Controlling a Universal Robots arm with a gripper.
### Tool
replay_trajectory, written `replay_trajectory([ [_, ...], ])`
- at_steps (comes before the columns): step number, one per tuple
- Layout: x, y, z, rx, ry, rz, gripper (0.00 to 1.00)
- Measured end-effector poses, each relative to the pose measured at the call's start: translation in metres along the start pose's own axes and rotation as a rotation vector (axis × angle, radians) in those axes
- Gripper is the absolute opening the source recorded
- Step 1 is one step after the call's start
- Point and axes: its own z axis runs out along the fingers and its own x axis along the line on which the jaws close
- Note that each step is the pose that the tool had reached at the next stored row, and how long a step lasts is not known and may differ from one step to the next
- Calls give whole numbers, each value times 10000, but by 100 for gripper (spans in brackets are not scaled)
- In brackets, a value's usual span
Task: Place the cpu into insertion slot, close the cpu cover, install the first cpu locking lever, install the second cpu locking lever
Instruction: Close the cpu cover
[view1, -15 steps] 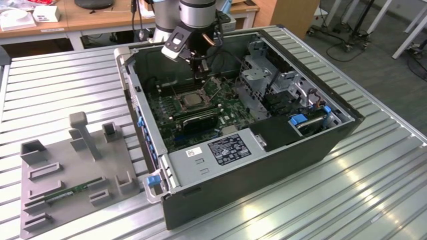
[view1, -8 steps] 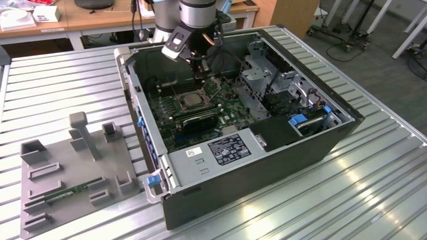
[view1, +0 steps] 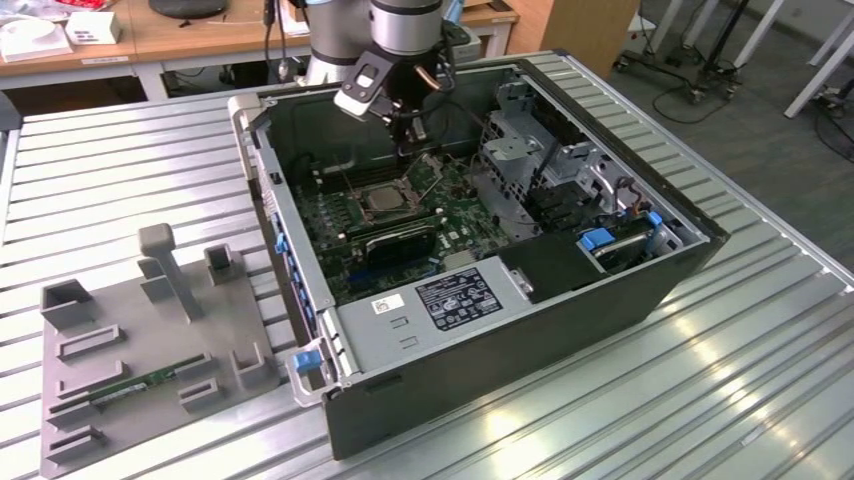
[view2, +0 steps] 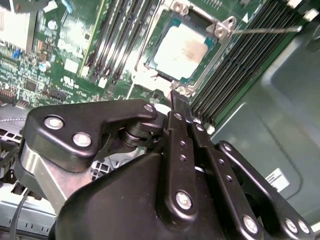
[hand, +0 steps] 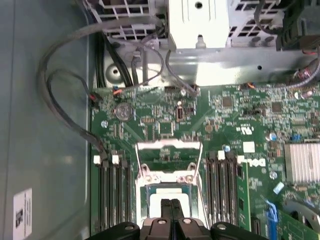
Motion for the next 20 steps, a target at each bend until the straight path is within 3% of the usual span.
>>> replay_trajectory([
  [4,5,100,9,0,4,1,11],
  [14,19,420,34,0,3,1,11],
  [20,26,572,47,0,4,0,11],
])
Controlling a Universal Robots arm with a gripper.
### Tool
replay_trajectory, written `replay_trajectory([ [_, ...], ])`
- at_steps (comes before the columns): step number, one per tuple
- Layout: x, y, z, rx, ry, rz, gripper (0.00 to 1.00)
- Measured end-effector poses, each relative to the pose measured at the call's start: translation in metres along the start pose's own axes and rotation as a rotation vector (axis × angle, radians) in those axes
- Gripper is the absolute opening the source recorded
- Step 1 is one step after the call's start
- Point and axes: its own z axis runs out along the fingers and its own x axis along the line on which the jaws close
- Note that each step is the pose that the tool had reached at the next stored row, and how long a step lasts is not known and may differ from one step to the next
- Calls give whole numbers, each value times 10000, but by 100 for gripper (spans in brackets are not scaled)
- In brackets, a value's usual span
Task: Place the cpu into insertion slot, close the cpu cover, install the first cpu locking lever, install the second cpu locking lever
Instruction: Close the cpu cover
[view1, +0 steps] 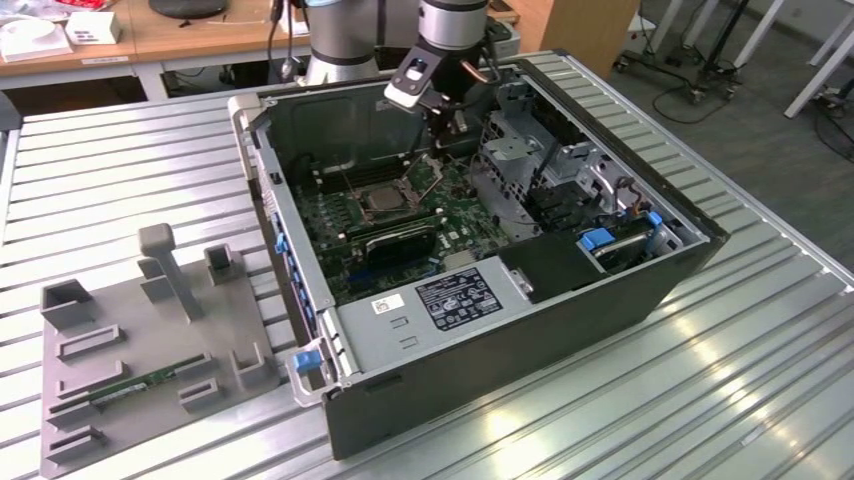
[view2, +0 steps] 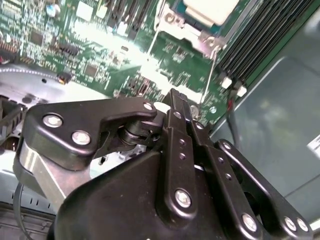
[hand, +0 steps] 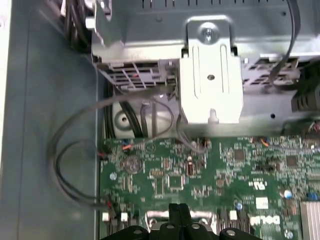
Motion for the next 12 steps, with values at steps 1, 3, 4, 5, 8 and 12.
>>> replay_trajectory([
  [1,1,21,2,-1,1,2,11],
  [3,3,60,5,-1,1,1,11],
  [4,3,79,7,0,1,0,11],
  [5,4,96,8,0,1,0,11],
  [8,5,124,15,0,0,1,11],
  [12,4,126,65,0,0,2,11],
])
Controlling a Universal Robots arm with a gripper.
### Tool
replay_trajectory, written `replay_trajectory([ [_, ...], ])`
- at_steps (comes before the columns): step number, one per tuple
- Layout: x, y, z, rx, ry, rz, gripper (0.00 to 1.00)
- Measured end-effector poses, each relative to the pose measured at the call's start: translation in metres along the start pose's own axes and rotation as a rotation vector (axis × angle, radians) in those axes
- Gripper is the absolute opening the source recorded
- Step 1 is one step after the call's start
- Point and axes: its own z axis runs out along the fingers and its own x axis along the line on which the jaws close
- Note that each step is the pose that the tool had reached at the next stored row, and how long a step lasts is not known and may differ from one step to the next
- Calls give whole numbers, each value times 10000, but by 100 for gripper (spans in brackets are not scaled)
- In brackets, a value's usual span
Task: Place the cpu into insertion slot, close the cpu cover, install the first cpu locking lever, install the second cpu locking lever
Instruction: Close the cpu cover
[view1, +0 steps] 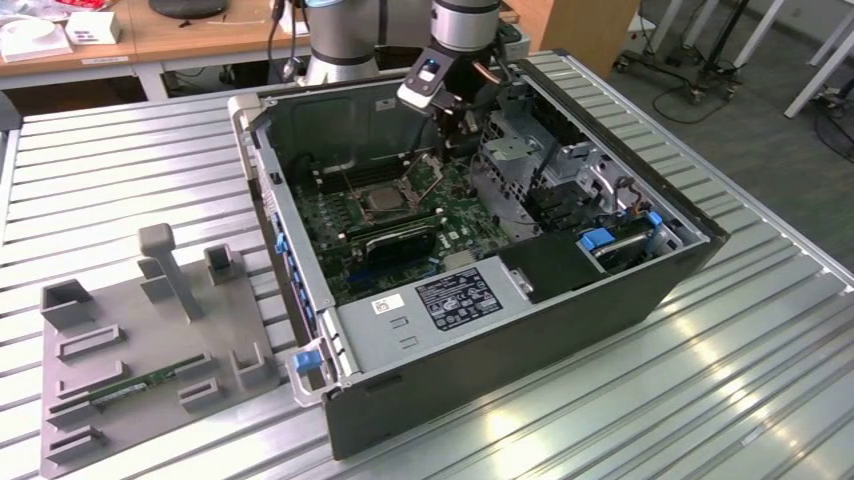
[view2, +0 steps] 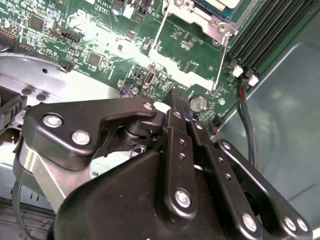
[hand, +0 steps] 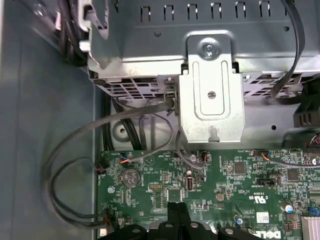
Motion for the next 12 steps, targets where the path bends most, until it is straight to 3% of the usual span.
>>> replay_trajectory([
  [6,-3,-4,104,0,0,-1,11],
  [12,-3,-4,115,0,-1,-1,11],
])
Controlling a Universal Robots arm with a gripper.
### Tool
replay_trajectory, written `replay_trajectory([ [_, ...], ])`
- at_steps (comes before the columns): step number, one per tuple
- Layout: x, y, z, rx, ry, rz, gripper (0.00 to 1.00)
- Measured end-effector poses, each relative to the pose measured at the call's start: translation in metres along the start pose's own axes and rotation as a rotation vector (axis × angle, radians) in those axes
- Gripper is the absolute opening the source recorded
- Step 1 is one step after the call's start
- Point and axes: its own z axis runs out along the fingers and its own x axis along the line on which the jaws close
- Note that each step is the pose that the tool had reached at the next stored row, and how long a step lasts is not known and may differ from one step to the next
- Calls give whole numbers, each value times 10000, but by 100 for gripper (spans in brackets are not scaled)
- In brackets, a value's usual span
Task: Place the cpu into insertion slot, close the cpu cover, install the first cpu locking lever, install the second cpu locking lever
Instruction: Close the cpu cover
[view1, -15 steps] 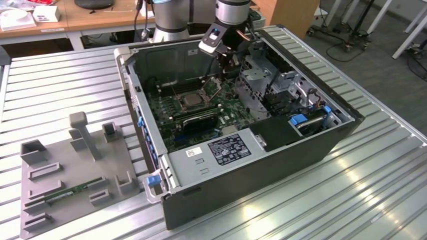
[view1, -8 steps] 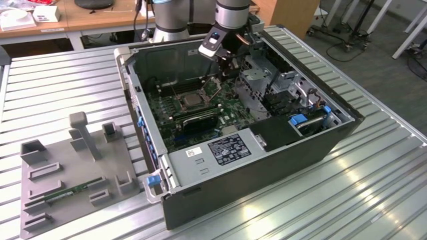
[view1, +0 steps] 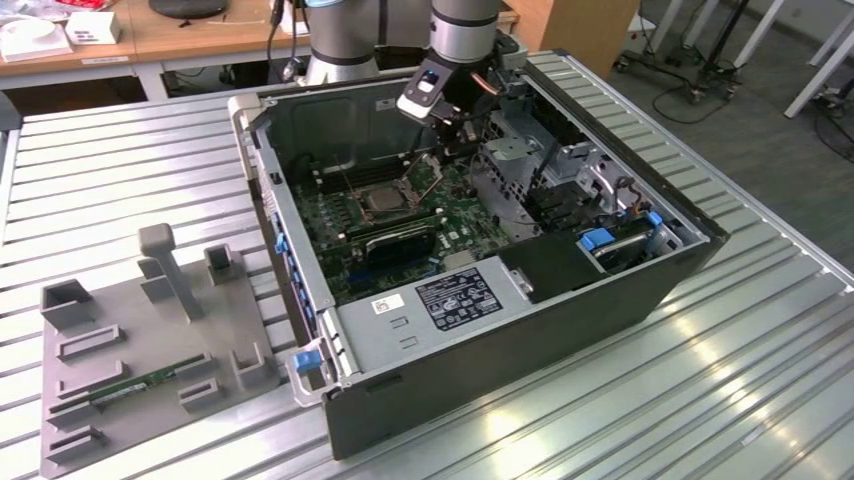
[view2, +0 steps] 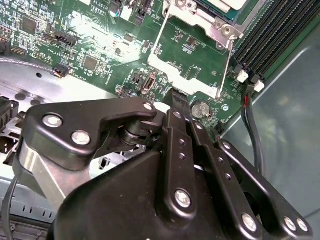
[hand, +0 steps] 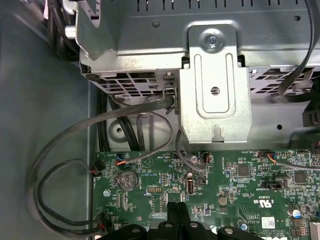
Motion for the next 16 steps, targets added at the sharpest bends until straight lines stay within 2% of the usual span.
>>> replay_trajectory([
  [4,-1,-19,1,0,2,-1,11],
  [7,-4,-78,-3,0,0,1,11],
  [9,-7,-141,-6,-1,0,-1,11],
  [16,-19,-424,-22,-7,1,0,11],
])
